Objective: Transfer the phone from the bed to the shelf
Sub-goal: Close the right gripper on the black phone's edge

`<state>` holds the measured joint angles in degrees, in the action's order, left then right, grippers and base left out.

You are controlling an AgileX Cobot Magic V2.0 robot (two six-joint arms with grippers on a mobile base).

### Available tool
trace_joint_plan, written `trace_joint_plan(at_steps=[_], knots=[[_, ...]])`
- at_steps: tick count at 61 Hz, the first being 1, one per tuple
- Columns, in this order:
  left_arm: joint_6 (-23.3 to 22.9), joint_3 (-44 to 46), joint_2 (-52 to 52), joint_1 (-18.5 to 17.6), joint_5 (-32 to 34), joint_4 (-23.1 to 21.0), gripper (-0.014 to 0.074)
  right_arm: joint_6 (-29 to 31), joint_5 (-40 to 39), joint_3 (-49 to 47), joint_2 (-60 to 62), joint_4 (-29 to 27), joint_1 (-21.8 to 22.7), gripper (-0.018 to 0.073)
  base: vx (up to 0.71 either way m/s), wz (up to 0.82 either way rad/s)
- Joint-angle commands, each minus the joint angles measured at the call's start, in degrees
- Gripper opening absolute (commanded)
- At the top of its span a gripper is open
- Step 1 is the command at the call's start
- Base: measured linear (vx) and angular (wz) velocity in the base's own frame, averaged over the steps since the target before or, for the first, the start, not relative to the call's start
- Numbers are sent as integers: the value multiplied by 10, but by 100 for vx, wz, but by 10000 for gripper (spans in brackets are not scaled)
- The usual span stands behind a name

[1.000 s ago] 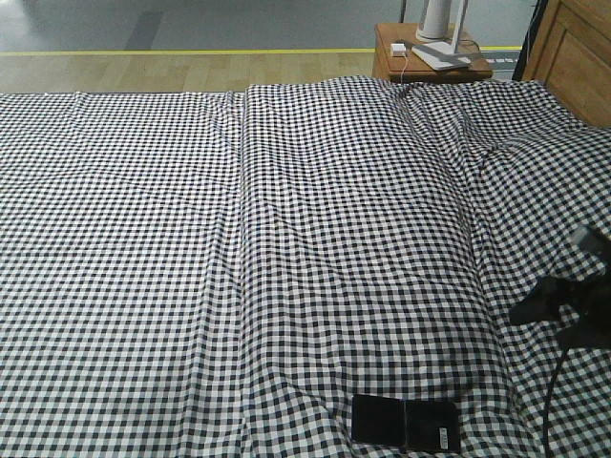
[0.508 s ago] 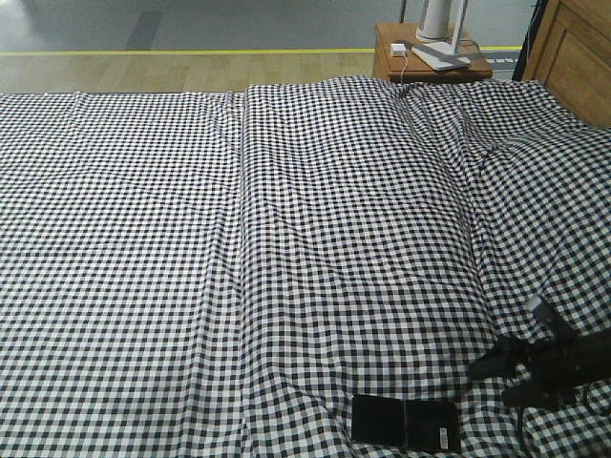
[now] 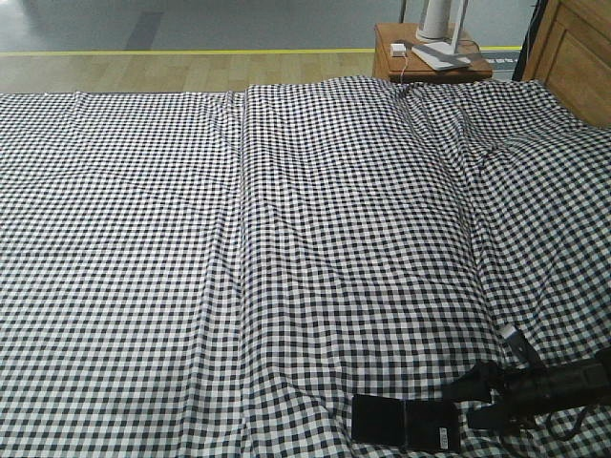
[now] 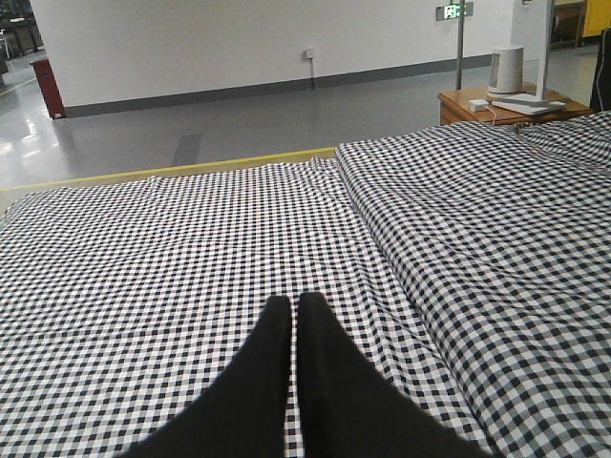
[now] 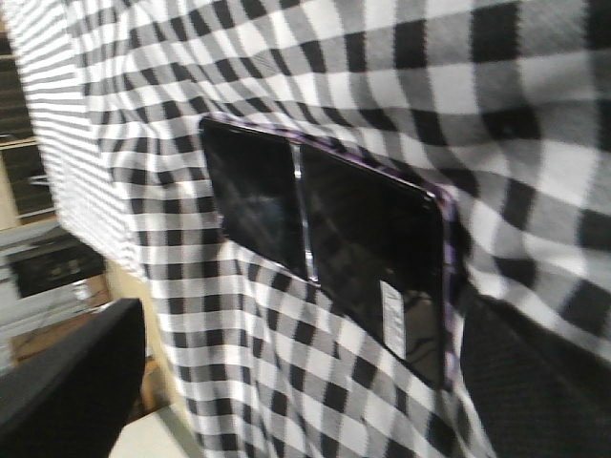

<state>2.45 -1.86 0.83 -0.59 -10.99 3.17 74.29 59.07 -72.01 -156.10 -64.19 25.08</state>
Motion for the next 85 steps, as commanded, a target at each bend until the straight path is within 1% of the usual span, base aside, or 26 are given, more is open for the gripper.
trace_joint_plan(at_steps=[1, 13, 30, 40, 44, 52, 56, 63, 76, 85], knots=[[-2, 15, 6, -1, 42, -3, 1, 9, 70, -15, 14, -10, 0, 617, 0, 0], [-2, 15, 6, -1, 42, -3, 1, 9, 79, -29, -9, -12, 0, 610, 0, 0], [-2, 15, 6, -1, 42, -3, 1, 24, 35, -30, -16, -10, 0, 601, 0, 0], [-2, 15, 6, -1, 42, -3, 1, 32, 34, -30, -22, -13, 0, 600, 0, 0], [-2, 15, 6, -1, 42, -3, 1, 32, 35, -30, -27, -18, 0, 600, 0, 0], [-2, 15, 6, -1, 42, -3, 1, 46, 51, -32, -43, -47, -1, 597, 0, 0], [-2, 15, 6, -1, 42, -3, 1, 49, 71, -42, -51, -54, -7, 596, 0, 0], [-2, 15, 6, -1, 42, -3, 1, 49, 102, -63, -61, -59, -30, 592, 0, 0], [-2, 15, 6, -1, 42, -3, 1, 44, 111, -83, -61, -53, -74, 592, 0, 0], [-2, 15, 6, -1, 42, -3, 1, 44, 112, -83, -61, -51, -80, 592, 0, 0]])
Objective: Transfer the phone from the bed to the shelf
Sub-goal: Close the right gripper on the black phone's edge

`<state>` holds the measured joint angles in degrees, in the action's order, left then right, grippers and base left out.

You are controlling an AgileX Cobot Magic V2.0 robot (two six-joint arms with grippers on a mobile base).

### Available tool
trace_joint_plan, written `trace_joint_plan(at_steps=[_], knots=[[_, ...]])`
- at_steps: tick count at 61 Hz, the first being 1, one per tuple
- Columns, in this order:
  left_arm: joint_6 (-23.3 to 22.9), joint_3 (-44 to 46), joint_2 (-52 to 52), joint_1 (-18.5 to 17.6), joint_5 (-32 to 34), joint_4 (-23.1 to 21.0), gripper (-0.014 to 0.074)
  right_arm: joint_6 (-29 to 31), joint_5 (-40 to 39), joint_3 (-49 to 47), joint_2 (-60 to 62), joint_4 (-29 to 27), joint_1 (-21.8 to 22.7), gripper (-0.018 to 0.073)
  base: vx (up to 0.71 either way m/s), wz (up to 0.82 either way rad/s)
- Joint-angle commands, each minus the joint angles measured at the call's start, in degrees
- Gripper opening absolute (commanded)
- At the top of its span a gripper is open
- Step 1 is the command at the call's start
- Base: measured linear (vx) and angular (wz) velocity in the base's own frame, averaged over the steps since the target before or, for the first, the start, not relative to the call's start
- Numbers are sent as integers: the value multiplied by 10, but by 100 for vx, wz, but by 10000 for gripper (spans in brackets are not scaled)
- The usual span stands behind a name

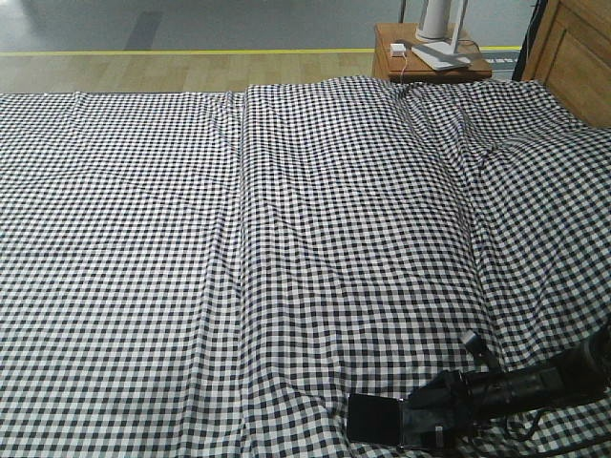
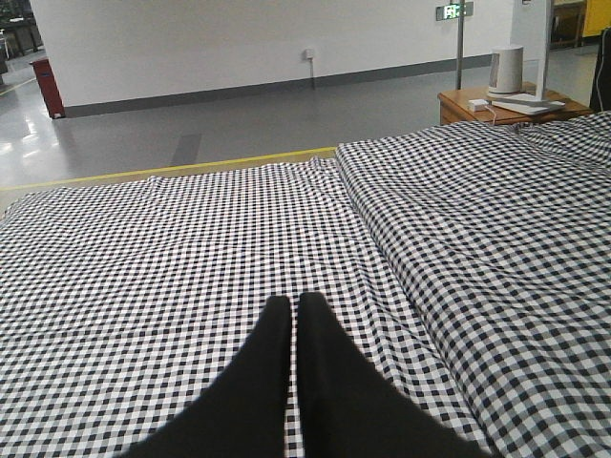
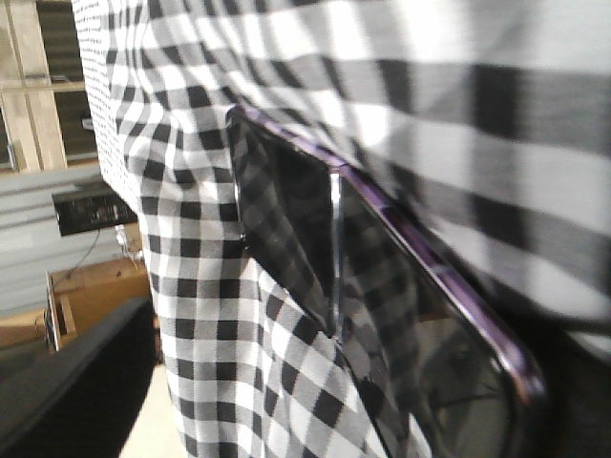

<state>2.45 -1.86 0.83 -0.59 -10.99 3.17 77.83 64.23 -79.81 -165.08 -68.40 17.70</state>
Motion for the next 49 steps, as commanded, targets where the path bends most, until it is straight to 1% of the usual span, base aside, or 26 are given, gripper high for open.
trace_joint_plan(at_steps=[1, 7, 14, 23, 29, 35, 49], knots=[[-2, 15, 6, -1, 42, -3, 1, 9, 60, -5, 28, -10, -6, 590, 0, 0], [-2, 15, 6, -1, 42, -3, 1, 8, 60, -5, 28, -10, -5, 564, 0, 0], [-2, 15, 6, -1, 42, -3, 1, 7, 65, -5, 28, -9, -5, 488, 0, 0], [-2, 15, 6, -1, 42, -3, 1, 7, 75, -5, 28, -8, -5, 303, 0, 0], [-2, 15, 6, -1, 42, -3, 1, 7, 79, -5, 28, -7, -5, 130, 0, 0], [-2, 15, 6, -1, 42, -3, 1, 7, 86, -5, 28, -6, -5, -17, 0, 0], [-2, 15, 6, -1, 42, -3, 1, 6, 98, -3, 39, -2, -3, -10, 0, 0]])
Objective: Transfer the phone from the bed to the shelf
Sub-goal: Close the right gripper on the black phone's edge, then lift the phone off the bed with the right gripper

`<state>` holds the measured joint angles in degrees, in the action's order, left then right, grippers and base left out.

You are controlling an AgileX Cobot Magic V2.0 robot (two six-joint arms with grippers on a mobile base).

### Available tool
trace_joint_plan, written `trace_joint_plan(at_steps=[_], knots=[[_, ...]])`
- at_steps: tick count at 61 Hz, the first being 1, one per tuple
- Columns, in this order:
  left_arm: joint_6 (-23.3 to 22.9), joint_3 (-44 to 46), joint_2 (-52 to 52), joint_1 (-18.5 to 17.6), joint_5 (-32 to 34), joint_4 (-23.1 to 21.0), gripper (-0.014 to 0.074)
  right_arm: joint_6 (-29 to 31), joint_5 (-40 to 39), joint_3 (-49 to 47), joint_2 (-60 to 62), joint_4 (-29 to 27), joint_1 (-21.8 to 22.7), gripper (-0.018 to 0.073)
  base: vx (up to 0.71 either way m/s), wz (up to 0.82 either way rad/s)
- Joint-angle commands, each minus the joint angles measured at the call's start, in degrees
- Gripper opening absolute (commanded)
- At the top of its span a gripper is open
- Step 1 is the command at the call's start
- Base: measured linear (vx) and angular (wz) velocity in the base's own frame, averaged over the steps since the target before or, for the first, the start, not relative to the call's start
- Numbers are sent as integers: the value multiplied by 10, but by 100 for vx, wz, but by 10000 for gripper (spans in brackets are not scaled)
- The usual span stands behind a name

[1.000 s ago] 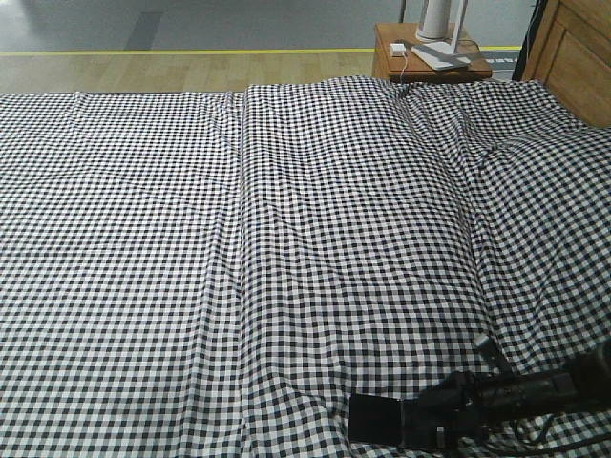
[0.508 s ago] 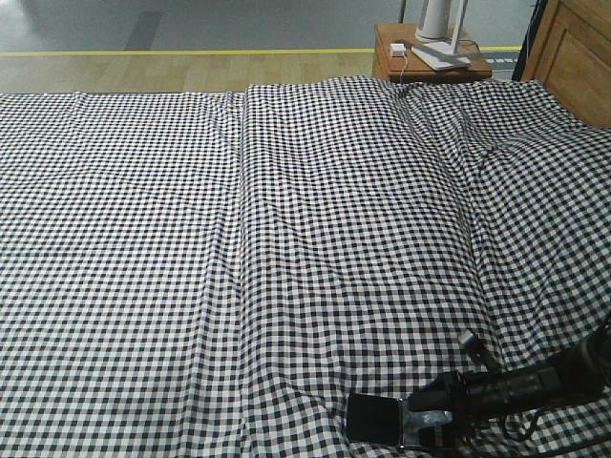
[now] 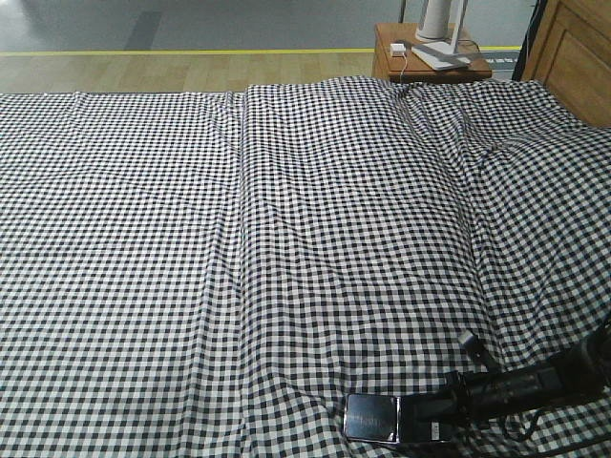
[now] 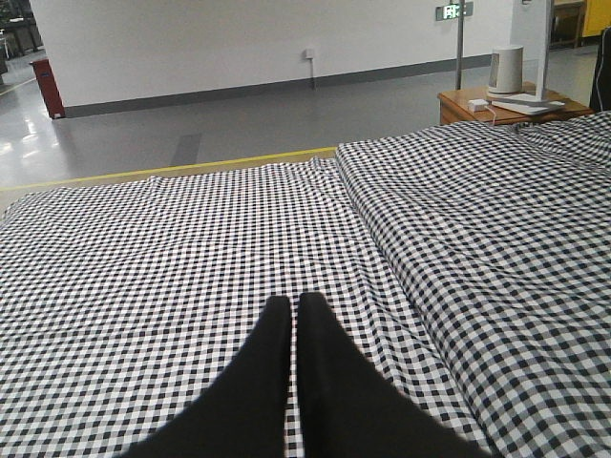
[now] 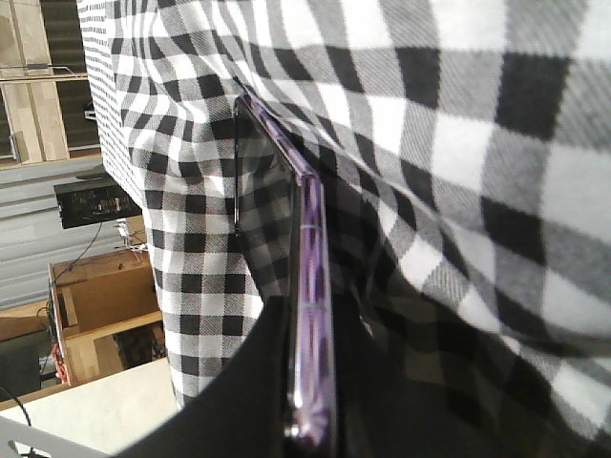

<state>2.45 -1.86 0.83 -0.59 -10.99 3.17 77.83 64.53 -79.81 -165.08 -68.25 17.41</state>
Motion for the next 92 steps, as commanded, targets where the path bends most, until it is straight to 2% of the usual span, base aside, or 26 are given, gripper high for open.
trace_joint_plan(at_steps=[1, 16, 34, 49, 69, 84, 92], knots=[[-2, 15, 6, -1, 42, -3, 1, 5, 95, -3, 43, 0, 0, -10, 0, 0], [-2, 15, 6, -1, 42, -3, 1, -33, 95, 3, 126, 55, -1, -7, 0, 0], [-2, 15, 6, -1, 42, -3, 1, -34, 95, 68, 286, 54, -1, -2, 0, 0], [-2, 15, 6, -1, 42, -3, 1, -90, 95, 102, 455, 63, -11, -1, 0, 0], [-2, 15, 6, -1, 42, -3, 1, -130, 94, 106, 628, 79, -84, -1, 0, 0], [-2, 15, 6, -1, 42, -3, 1, -141, 94, 106, 697, 73, -167, -1, 0, 0], [-2, 15, 6, -1, 42, -3, 1, -154, 94, 106, 729, 49, -216, -1, 0, 0]])
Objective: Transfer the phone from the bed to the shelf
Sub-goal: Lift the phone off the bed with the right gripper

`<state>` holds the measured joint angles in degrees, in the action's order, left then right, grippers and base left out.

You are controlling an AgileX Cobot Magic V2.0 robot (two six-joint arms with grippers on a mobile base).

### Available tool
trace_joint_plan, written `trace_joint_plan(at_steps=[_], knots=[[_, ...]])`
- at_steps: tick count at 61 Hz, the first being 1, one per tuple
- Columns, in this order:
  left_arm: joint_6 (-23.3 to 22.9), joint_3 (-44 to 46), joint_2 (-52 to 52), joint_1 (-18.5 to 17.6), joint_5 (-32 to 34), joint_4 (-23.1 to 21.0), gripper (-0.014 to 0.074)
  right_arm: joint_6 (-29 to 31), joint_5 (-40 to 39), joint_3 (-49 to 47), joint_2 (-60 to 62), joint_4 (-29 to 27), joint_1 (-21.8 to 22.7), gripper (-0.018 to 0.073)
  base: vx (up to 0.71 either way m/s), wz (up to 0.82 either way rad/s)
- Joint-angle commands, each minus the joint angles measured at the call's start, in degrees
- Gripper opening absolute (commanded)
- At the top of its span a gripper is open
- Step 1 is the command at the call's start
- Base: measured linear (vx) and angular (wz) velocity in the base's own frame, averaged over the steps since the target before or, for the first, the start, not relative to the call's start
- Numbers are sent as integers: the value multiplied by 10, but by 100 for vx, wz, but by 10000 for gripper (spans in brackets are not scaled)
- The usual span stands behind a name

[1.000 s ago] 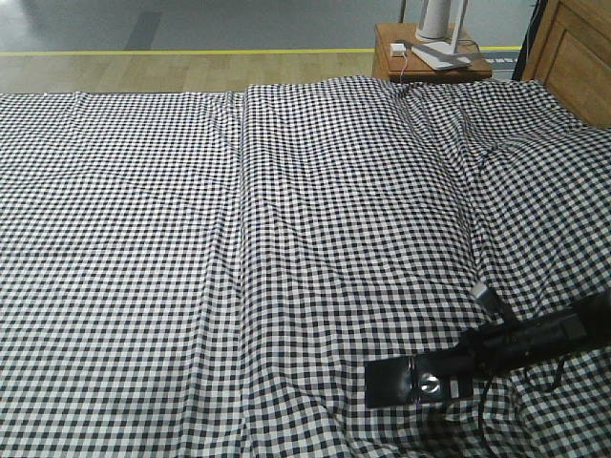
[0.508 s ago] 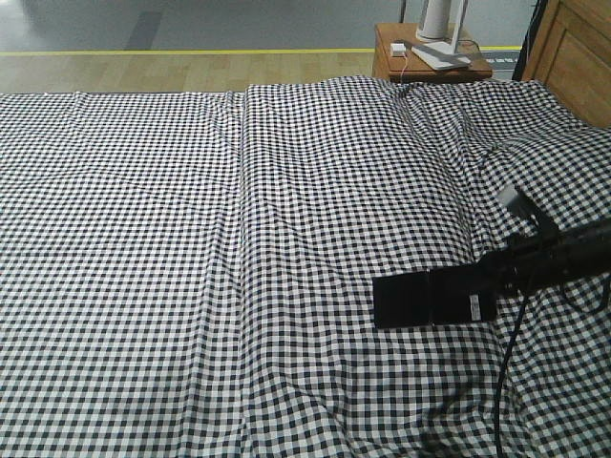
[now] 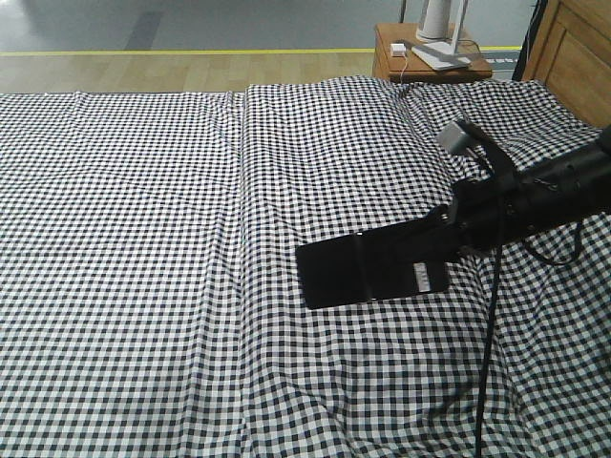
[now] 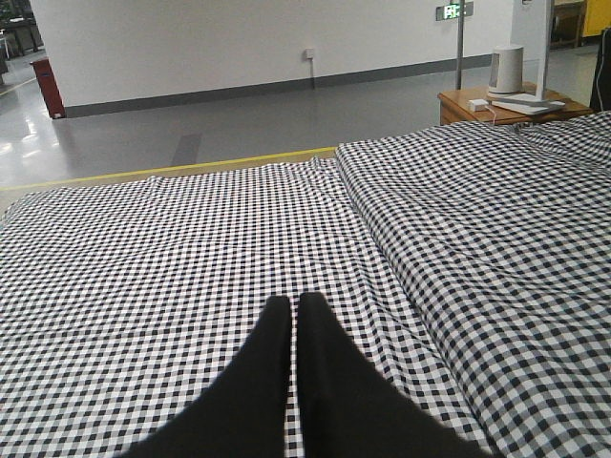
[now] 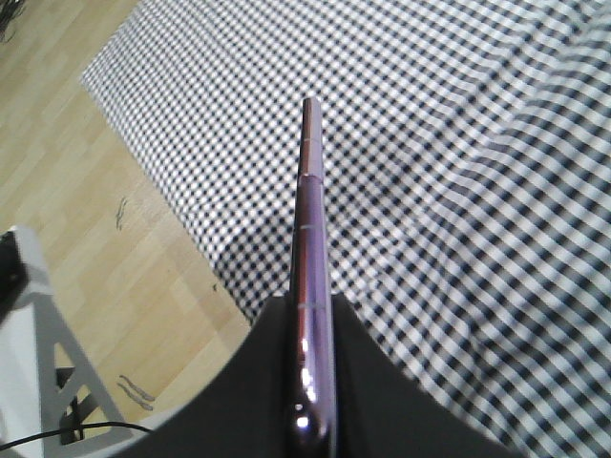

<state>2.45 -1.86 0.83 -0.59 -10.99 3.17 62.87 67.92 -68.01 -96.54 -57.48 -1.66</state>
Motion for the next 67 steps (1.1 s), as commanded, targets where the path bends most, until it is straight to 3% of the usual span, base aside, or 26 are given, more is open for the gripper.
trace_joint_plan(at_steps=[1, 24, 34, 67], knots=[[-2, 15, 6, -1, 42, -3, 1, -4, 60, -12, 46, -60, -30, -1, 0, 0], [-2, 15, 6, -1, 42, -3, 1, -39, 60, -12, 128, -73, -168, -1, 0, 0], [-2, 15, 6, -1, 42, -3, 1, -63, 60, -12, 155, -72, -207, -1, 0, 0], [-2, 15, 6, -1, 42, -3, 1, -64, 60, -12, 176, -73, -212, -1, 0, 0]])
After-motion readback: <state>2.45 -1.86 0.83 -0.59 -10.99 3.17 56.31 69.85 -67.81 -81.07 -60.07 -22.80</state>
